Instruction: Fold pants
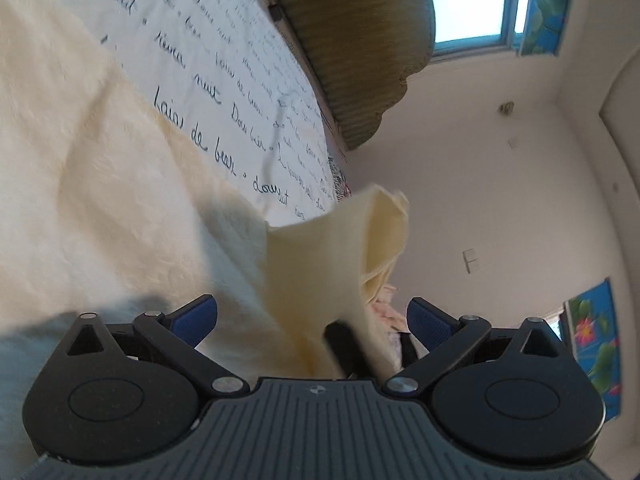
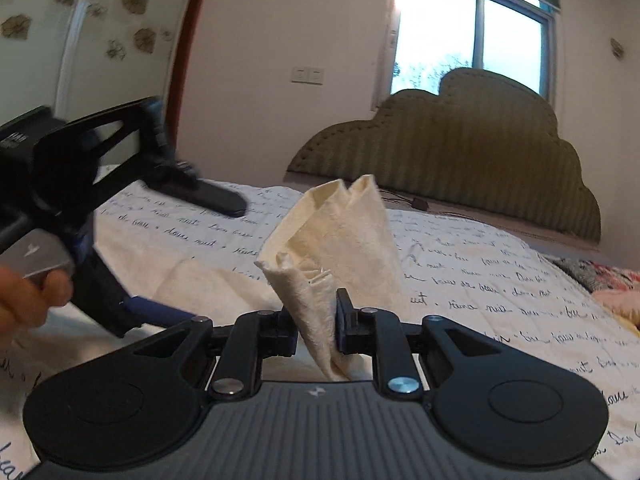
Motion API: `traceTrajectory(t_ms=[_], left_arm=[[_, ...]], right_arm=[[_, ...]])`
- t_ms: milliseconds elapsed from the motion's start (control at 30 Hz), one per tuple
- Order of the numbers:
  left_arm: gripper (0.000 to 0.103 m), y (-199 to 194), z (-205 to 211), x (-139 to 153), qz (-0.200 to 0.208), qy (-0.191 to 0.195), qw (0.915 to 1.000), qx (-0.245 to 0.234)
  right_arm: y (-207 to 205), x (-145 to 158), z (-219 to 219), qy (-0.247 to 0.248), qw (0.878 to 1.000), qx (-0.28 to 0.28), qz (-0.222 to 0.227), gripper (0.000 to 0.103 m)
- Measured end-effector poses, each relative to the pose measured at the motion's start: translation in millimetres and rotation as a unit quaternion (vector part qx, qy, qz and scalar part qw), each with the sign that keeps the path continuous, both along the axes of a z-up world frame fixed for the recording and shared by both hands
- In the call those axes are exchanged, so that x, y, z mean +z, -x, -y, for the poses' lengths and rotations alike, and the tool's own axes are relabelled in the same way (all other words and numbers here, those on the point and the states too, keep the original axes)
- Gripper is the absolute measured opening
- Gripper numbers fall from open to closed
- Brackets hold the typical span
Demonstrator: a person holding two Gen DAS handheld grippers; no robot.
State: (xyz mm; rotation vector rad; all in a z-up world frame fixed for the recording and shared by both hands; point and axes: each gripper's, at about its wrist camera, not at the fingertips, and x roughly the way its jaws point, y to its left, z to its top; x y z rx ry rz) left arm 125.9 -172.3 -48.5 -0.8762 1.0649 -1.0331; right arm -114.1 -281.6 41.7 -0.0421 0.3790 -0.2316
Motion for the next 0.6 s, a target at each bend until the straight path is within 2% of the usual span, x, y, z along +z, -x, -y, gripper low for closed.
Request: traceTrajectory(t_ms=[100,200,267,333,400,433,467,533,600], left_arm=[[0.103,-2.9,10.8,-0.5,0.002,-0.005,1.0000,0.007],[0.102,-3.9,14.1,-5.0,-0.005,-0.018,0.9996,0.021],[0.097,-6.6,12.3,-9.9,-0.016,-0.026,0.9990,0.034],[0.079,-9.5,11.0,-10.9,-0.015,-0.041,0.9983,0.039],[0.067,-10.9,13.6,-11.2,-0.010,-0.062,0.9973,0.037],[0.057,-10.9,14.7,-11.4,-0.007,-0.067,0.9970,0.037],[0.051,-10.8,13.9,-12.4,-0.005,-0.074,0.9966,0.036],[0.025,-9.9,16.1,-12.5,0.005,-0.086,0.9957,0.033],[0.013,-8.5,17.5,-11.7,0.026,-0.109,0.9929,0.041]], right_arm=[[2.2,-1.7,-16.4,0.020,0.999,0.036,-0.008,0.018],[0.7,-6.2,-33.3,0.064,0.995,0.072,-0.027,0.019],[-2.0,-10.9,-43.8,0.096,0.991,0.085,-0.041,0.020],[-6.2,-17.6,-48.6,0.112,0.987,0.095,-0.065,0.023],[-10.0,-25.2,-51.5,0.128,0.984,0.094,-0.085,0.025],[-11.5,-27.8,-52.8,0.136,0.982,0.094,-0.092,0.025],[-11.4,-29.2,-53.9,0.139,0.981,0.094,-0.094,0.025],[-13.5,-27.6,-55.4,0.139,0.981,0.093,-0.095,0.025],[-13.5,-24.9,-55.0,0.136,0.982,0.092,-0.091,0.023]])
